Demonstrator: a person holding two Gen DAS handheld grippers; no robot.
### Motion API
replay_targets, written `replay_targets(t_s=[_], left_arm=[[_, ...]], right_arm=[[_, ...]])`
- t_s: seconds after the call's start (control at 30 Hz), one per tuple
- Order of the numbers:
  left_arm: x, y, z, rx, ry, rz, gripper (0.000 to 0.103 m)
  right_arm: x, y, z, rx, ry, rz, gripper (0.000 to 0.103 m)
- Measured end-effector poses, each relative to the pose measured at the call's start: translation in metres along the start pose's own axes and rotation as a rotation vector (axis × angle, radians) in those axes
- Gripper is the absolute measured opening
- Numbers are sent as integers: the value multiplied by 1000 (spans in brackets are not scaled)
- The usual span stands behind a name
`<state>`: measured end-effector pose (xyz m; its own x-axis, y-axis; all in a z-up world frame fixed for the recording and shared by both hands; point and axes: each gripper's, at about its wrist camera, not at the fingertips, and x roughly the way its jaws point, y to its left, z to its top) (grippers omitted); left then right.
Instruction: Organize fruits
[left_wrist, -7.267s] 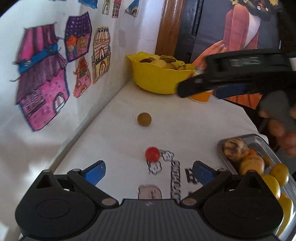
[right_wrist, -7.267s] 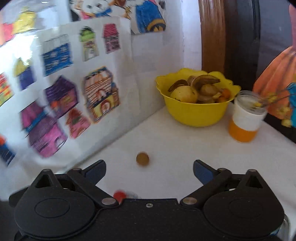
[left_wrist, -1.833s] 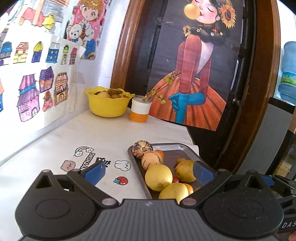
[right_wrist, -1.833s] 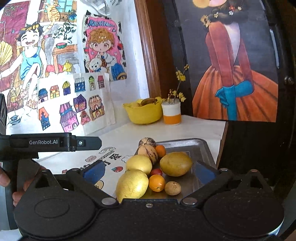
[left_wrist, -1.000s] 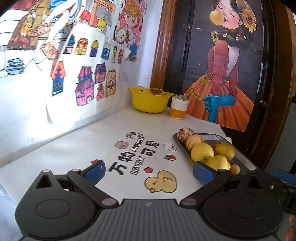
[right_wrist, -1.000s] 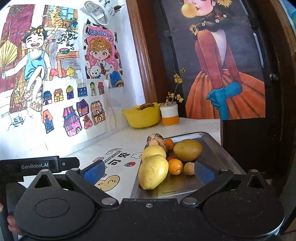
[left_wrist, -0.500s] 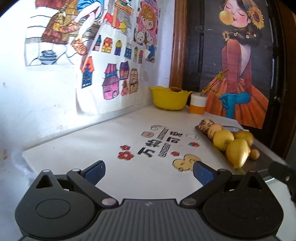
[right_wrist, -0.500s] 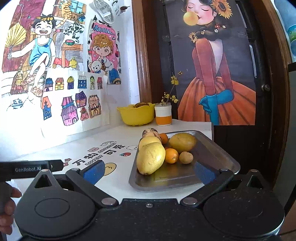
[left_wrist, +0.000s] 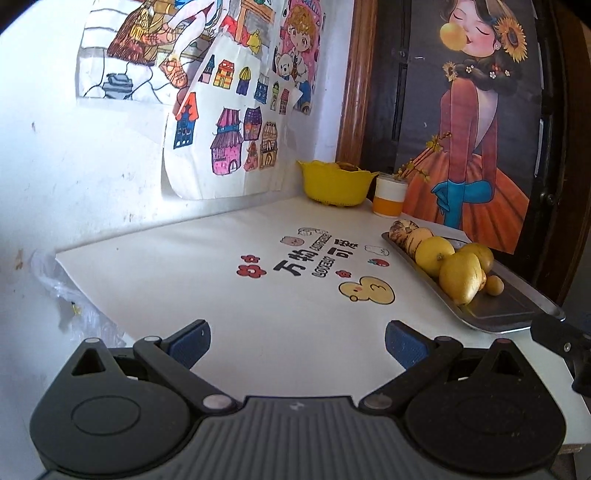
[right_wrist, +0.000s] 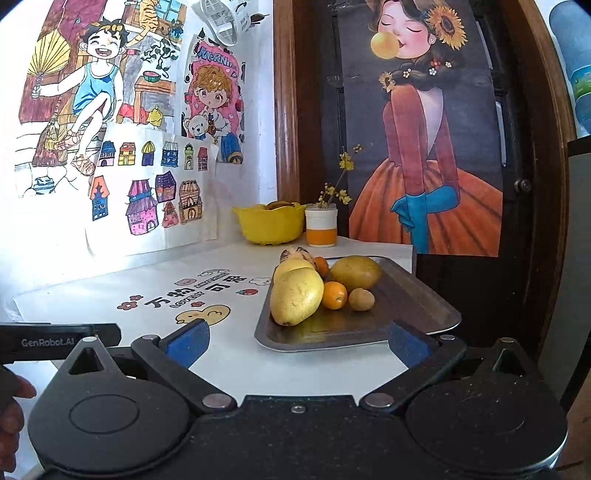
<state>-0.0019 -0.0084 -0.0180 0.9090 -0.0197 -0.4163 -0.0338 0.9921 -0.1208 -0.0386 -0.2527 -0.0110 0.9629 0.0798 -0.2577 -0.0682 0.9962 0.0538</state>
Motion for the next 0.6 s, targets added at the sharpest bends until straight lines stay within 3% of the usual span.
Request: replay_targets(t_s=[0.6], left_arm=[[-4,7,-8,16,-8,21,103]], right_arm=[[-1,-3,-9,-22,36,-21,102]])
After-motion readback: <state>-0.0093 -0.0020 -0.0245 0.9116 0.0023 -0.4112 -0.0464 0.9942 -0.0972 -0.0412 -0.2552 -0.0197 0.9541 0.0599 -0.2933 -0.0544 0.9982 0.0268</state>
